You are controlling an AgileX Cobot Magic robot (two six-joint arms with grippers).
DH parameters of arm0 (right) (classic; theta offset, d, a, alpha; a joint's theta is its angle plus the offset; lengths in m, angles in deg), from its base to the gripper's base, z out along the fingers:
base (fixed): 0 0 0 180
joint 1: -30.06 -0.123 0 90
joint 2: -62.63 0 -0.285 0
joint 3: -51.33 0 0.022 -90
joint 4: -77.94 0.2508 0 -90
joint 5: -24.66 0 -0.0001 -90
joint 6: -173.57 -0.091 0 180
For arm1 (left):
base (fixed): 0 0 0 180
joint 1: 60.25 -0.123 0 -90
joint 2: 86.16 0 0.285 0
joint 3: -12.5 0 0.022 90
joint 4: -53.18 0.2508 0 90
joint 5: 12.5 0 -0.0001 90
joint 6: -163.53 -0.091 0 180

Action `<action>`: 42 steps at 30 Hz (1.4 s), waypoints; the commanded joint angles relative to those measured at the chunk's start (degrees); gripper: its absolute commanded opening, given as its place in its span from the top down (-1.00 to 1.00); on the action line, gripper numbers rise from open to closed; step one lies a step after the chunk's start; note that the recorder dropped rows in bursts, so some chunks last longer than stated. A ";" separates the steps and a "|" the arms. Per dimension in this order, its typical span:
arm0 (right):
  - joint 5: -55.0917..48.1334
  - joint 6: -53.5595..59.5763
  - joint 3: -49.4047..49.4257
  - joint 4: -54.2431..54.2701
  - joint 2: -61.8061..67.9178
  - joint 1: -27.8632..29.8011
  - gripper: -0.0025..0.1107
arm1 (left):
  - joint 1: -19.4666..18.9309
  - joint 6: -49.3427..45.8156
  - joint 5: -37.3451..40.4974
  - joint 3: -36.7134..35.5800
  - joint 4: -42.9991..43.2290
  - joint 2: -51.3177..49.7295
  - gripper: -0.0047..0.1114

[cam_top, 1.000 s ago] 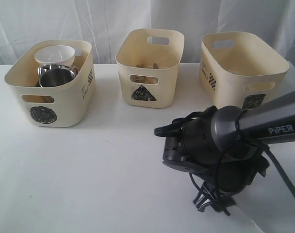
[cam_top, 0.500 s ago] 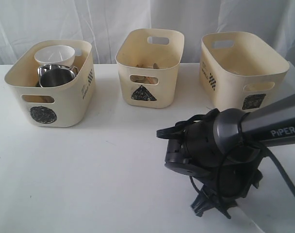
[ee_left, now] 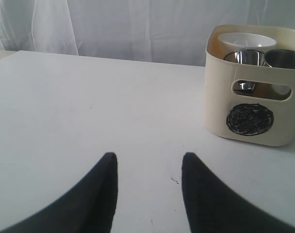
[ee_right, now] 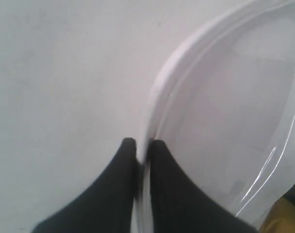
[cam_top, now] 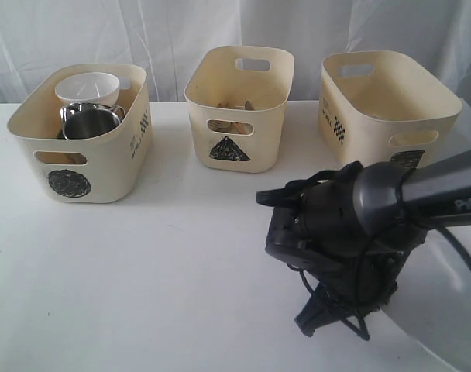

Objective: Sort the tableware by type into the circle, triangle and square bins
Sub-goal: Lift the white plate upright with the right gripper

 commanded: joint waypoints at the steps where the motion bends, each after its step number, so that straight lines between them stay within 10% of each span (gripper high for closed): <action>1: 2.61 1.51 -1.70 0.48 -5.31 0.15 0.96 | -0.14 0.07 0.00 -0.17 -0.29 0.26 0.11; 42: 1.45 3.54 -2.50 1.12 -47.05 -3.87 0.96 | -0.14 0.07 0.00 -0.17 -0.29 0.26 0.11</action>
